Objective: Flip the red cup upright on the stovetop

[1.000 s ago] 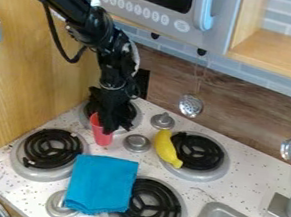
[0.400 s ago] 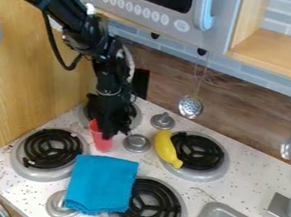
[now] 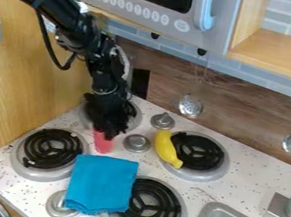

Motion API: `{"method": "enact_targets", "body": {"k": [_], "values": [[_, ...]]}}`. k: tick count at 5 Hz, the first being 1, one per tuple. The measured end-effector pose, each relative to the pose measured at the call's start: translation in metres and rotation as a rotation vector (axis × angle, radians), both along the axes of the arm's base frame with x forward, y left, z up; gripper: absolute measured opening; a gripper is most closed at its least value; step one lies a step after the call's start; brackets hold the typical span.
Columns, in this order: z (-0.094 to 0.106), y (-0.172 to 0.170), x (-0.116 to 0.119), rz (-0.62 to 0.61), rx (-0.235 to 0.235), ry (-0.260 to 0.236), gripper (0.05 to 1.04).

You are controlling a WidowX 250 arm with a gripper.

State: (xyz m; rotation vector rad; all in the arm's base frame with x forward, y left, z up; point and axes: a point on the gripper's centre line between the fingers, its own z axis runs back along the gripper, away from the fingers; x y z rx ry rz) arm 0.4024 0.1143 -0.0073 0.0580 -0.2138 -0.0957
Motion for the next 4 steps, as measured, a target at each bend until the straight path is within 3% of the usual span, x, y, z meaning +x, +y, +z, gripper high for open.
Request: {"method": "enact_targets", "body": {"k": [1,2,3,4], "values": [[0.000,-0.001,-0.001,-0.010,-0.003,0.002,0.886],[0.006,-0.005,-0.006,-0.017,-0.019,-0.002,1.012],[0.036,-0.014,-0.010,-0.034,-0.054,-0.066,1.009],[0.073,-0.007,-0.021,0.000,-0.126,-0.129,1.007]]}}
